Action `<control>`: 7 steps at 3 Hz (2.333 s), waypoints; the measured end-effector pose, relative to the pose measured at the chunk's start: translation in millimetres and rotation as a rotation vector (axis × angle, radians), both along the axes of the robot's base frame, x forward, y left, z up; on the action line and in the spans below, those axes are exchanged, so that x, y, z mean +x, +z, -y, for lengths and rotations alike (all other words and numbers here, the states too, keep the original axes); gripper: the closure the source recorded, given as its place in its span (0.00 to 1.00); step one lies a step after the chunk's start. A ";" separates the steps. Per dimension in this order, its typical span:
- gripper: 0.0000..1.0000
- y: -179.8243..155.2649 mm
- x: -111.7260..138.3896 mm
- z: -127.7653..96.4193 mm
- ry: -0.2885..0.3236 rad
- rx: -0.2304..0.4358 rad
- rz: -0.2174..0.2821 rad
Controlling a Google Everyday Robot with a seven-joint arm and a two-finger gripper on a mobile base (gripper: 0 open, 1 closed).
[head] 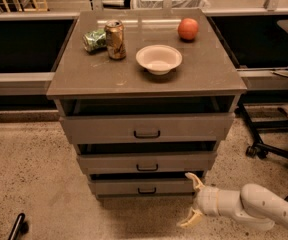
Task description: Open bottom drawer
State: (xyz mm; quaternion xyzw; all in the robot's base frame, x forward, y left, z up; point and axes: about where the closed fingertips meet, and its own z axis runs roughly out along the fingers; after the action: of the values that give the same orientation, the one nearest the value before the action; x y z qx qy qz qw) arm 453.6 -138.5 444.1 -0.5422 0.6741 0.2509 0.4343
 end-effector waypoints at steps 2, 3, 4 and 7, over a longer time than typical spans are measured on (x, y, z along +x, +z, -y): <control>0.00 -49.2 10.0 23.9 -0.013 0.147 0.094; 0.00 -94.5 19.6 28.9 0.070 0.035 -0.031; 0.00 -140.4 29.0 44.6 0.122 -0.115 -0.117; 0.00 -192.8 68.0 11.4 0.328 -0.220 -0.032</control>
Offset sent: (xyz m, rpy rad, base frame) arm 0.0165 -0.0275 -0.0330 0.0560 -0.0802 -0.0515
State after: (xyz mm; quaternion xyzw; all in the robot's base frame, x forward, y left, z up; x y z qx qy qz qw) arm 521.6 -149.9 251.3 -0.6848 0.6069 0.2516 0.3153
